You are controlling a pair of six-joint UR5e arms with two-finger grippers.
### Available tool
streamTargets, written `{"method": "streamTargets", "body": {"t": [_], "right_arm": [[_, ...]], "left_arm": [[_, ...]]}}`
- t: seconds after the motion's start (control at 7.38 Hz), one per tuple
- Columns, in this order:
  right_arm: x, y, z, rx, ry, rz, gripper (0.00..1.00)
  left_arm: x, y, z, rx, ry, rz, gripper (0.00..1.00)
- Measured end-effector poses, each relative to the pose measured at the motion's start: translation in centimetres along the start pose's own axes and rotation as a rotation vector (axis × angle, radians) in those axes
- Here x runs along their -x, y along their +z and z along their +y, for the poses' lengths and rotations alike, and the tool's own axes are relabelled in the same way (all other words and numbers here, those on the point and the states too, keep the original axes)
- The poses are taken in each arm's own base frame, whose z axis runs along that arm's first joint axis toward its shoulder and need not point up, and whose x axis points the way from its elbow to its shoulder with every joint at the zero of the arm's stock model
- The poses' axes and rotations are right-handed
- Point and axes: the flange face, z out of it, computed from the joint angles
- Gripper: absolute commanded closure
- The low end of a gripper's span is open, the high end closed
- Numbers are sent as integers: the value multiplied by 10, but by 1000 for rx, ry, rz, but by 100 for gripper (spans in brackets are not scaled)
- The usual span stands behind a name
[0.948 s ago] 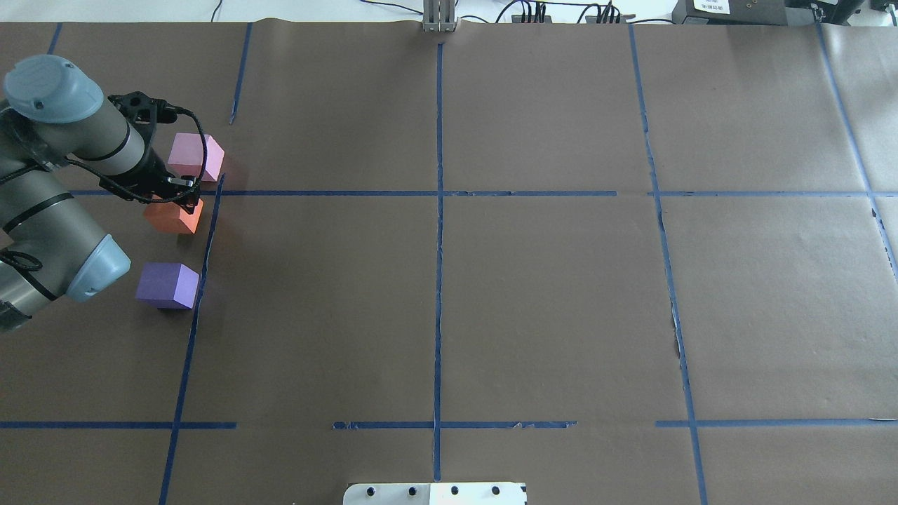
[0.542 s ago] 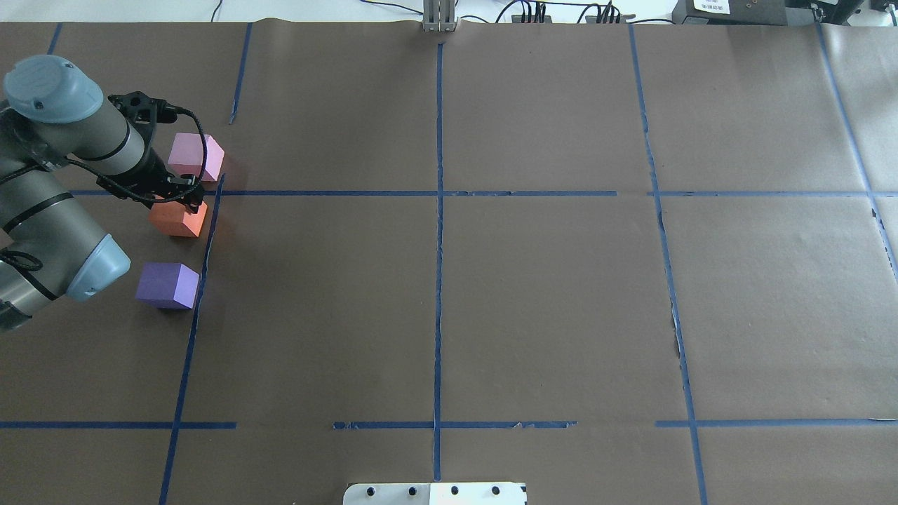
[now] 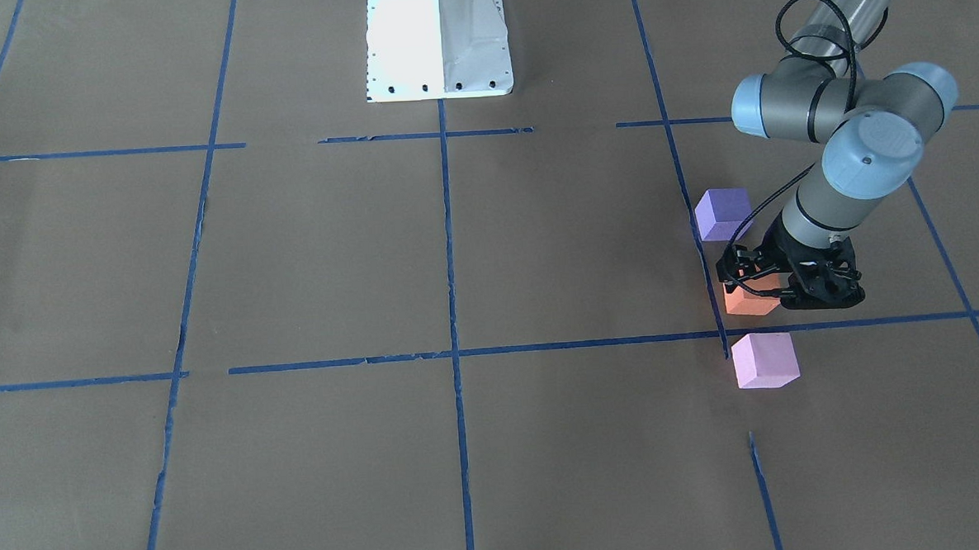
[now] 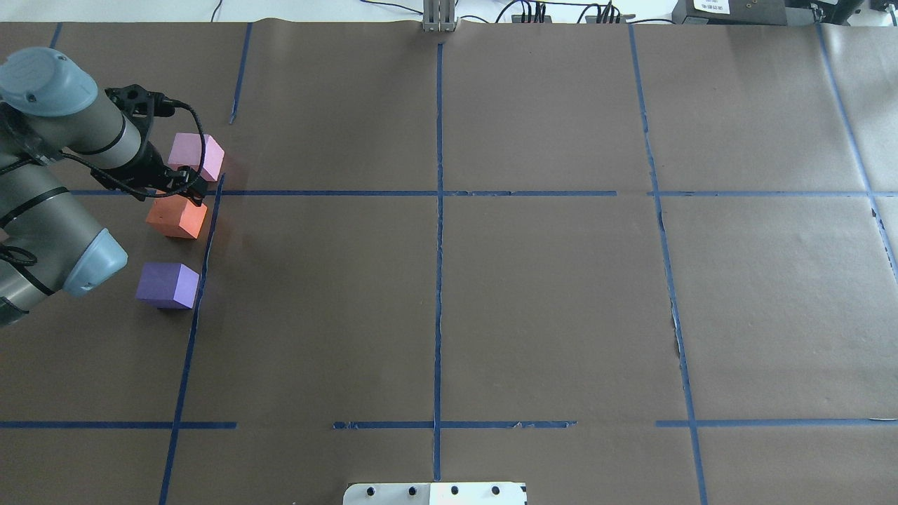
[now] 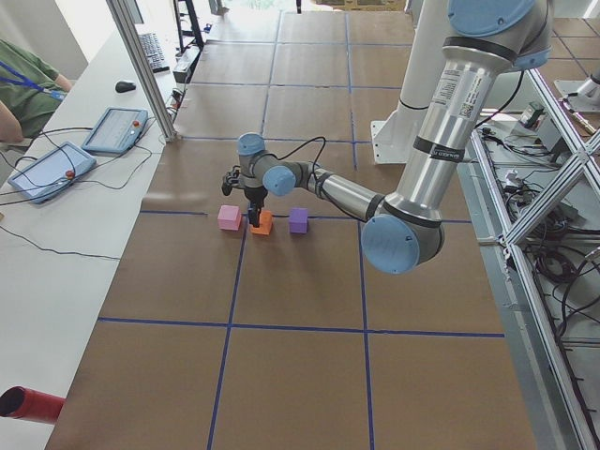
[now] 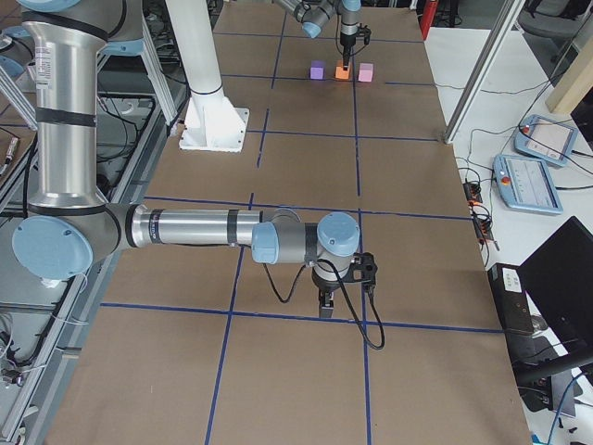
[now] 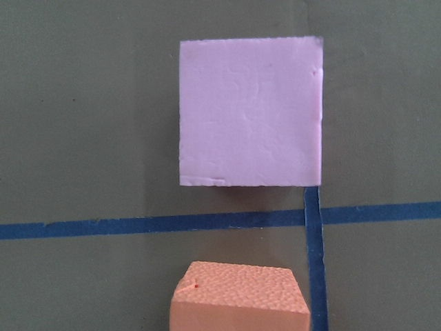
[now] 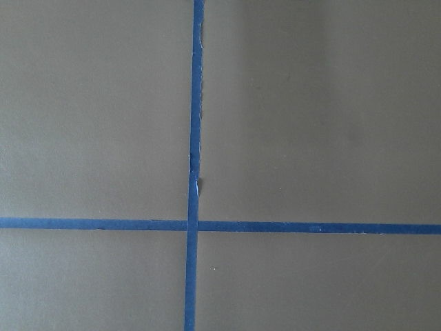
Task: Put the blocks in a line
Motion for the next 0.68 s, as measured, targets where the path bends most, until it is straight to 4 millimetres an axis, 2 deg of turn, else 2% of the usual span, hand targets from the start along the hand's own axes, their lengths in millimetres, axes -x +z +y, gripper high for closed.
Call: {"method": "streamTargets", "body": {"t": [0.27,0.41,0.68], "right_arm": [[0,0,0,0,0,0,0],[0,0,0,0,0,0,0],[0,0,0,0,0,0,0]], "left_arm": [[12,-56,-9,-75,25,23,0],[30,-86,-12,-103,68,9,0],[105,-149,-33,-150,131,-52,0]]}}
